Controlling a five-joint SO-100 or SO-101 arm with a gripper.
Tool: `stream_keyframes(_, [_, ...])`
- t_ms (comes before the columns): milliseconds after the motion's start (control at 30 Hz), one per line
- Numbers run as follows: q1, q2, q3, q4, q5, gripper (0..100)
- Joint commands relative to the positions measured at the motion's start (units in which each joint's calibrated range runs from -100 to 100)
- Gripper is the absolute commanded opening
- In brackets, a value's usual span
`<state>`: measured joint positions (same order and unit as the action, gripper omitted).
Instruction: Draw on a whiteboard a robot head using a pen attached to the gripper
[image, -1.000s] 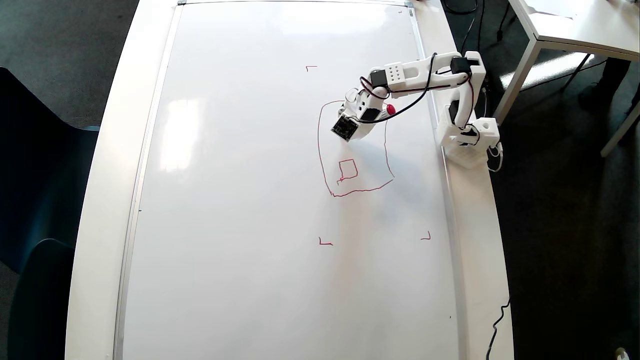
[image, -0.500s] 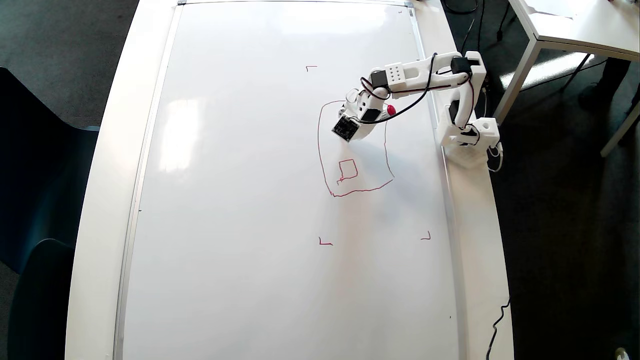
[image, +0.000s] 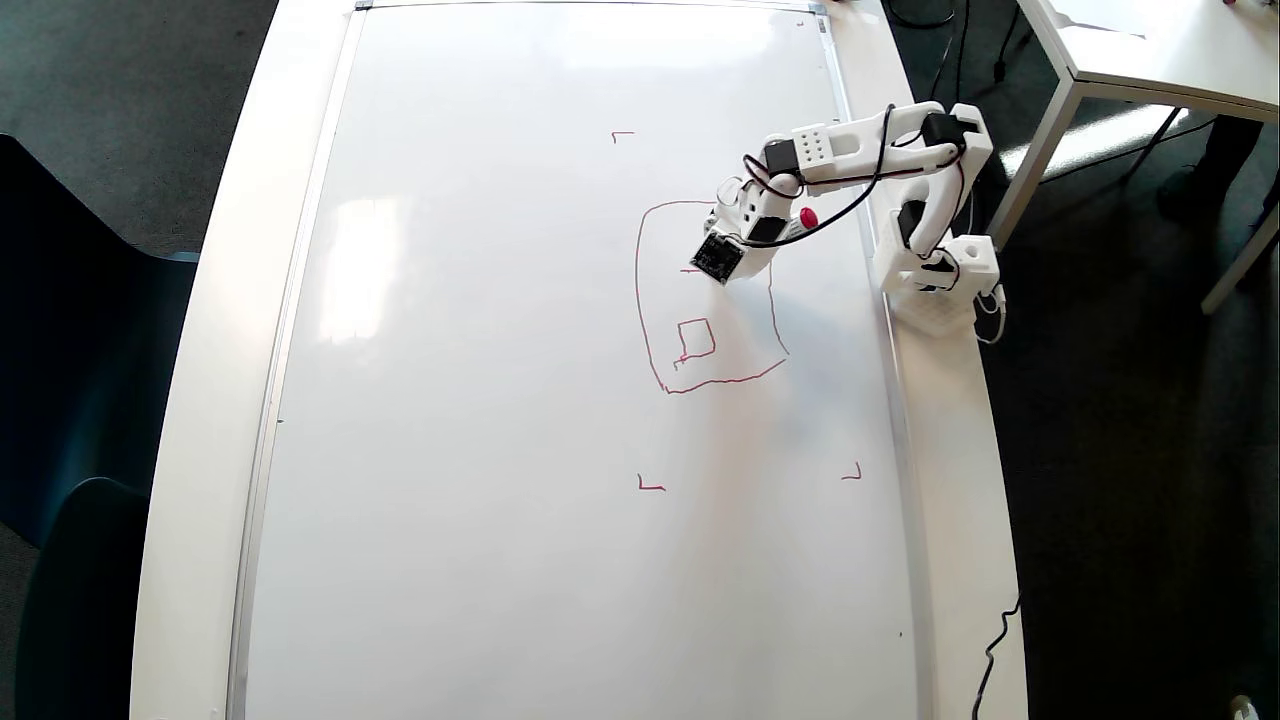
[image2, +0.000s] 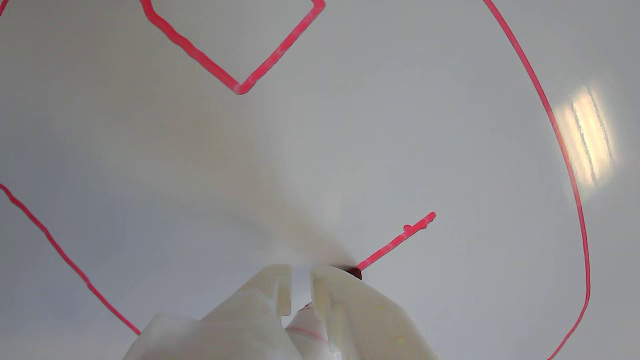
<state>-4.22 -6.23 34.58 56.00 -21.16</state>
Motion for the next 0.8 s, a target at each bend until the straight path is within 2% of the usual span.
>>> stream_keyframes(0, [1.53, -2.54, 0.51, 0.56, -0.23, 1])
stream_keyframes(300, [6.54, -2.54, 0.69, 0.56, 0.14, 1])
stream_keyframes(767, [8.31, -1.95, -0.13, 0.04, -0.07, 1])
